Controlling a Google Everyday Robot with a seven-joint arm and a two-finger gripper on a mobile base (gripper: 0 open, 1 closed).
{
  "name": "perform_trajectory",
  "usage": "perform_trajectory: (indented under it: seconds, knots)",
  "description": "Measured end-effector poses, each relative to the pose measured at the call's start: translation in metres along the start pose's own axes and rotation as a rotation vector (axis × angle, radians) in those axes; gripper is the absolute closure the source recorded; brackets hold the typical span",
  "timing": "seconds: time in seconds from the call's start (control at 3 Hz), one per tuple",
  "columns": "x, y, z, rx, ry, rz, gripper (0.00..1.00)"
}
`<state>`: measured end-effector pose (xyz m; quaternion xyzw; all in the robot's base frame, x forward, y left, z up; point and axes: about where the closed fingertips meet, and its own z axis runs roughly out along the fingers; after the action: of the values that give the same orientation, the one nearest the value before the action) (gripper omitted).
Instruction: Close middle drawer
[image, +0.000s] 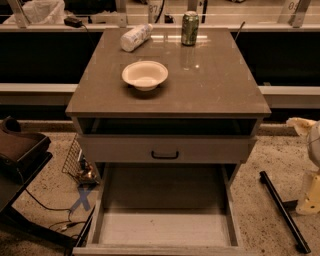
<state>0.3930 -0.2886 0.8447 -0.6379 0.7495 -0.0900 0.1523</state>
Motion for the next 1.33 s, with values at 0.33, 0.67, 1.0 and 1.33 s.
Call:
perform_trajectory:
  seconds: [0.33, 0.67, 1.0, 1.33]
  knots:
    - [0.003, 0.015, 0.017, -0.015, -0.022, 0.015, 0.00]
    - [0.017, 0.067, 0.066, -0.060, -0.081, 0.061, 0.18]
    - [0.022, 0.120, 0.106, -0.097, -0.139, 0.098, 0.41]
    - [0.020, 0.175, 0.156, -0.118, -0.172, 0.081, 0.72]
